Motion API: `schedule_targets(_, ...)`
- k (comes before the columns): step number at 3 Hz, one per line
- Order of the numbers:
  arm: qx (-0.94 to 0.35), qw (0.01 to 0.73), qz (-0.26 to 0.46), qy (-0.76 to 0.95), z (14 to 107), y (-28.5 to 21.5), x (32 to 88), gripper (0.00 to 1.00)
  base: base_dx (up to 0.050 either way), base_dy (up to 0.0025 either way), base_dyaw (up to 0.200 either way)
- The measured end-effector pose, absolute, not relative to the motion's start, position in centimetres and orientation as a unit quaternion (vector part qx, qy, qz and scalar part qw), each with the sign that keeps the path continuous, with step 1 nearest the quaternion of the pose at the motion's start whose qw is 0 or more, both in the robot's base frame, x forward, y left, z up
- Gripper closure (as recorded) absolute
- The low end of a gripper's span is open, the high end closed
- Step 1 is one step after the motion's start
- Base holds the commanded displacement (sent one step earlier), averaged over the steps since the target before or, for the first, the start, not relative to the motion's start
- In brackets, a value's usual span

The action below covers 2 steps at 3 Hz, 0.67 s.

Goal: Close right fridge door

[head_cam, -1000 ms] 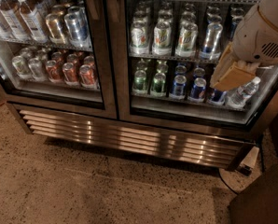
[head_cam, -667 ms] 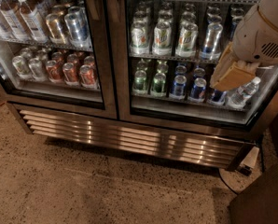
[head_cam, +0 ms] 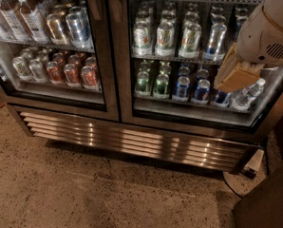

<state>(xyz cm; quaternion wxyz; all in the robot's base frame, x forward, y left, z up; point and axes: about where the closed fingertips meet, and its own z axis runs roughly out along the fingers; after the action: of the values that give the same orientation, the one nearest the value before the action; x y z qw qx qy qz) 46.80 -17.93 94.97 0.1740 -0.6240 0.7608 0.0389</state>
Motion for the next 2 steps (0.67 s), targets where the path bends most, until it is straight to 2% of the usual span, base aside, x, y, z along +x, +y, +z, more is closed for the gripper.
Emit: schedule_targets(2,-0.624,0.174,0.039,0.761,94.97,-17.93,46.8,0.12,0.0,0.0,0.0)
